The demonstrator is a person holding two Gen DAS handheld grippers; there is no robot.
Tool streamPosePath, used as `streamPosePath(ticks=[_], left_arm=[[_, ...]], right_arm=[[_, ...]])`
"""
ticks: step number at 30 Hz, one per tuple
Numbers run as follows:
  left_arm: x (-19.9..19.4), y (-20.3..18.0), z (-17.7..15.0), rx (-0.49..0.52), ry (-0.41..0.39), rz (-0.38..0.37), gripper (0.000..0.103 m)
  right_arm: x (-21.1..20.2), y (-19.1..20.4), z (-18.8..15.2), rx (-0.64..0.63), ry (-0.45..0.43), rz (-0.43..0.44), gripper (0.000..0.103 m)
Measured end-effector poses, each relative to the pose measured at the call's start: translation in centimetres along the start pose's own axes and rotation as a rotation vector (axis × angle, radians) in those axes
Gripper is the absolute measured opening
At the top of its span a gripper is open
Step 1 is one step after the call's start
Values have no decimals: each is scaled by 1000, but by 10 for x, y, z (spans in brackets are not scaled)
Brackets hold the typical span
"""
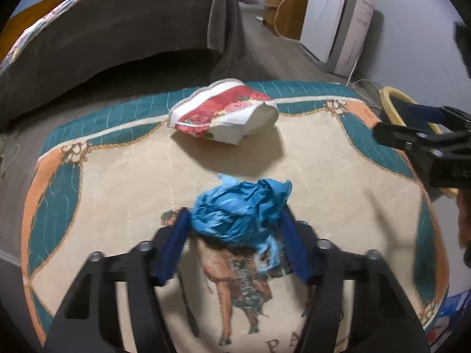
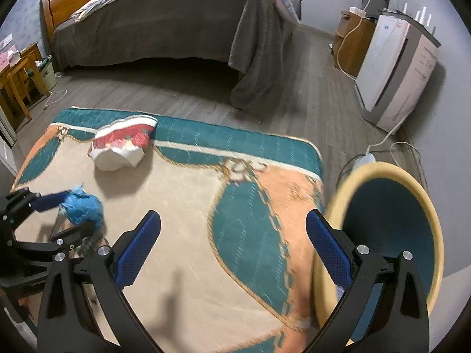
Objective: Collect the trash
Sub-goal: 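Grasp the red-and-white paper cup with right tool while left tool grasps blue cloth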
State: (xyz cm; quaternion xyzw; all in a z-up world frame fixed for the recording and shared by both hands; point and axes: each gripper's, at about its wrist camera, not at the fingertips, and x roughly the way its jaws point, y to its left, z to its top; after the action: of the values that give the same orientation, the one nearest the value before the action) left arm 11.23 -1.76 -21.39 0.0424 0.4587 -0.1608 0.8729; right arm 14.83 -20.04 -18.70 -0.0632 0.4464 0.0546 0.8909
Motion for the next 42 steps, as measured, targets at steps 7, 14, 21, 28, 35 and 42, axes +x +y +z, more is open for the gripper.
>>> streamPosePath(ticks=[7,14,21,28,35,42], left_arm=[[-17,38,-1,-40,-49,88,53],[-28,69,-3,-100,-84,134,53],[-26,79,-5,-128,-71,128,53],[-24,83,-2,-152,-65,119,53],[-25,86,-2,-150,-61,116,53],[-34,75,2,-133,-90,109,53]], right_arm=[[12,38,31,-27,-28,72,97],[32,85,59,-70,-16,151,97],[64,104,75,-75,42,147,97],[85,103,67,-45,115,183,96],[67,113,55,-86,82,238,47],[32,105,45,-133,12,203,12]])
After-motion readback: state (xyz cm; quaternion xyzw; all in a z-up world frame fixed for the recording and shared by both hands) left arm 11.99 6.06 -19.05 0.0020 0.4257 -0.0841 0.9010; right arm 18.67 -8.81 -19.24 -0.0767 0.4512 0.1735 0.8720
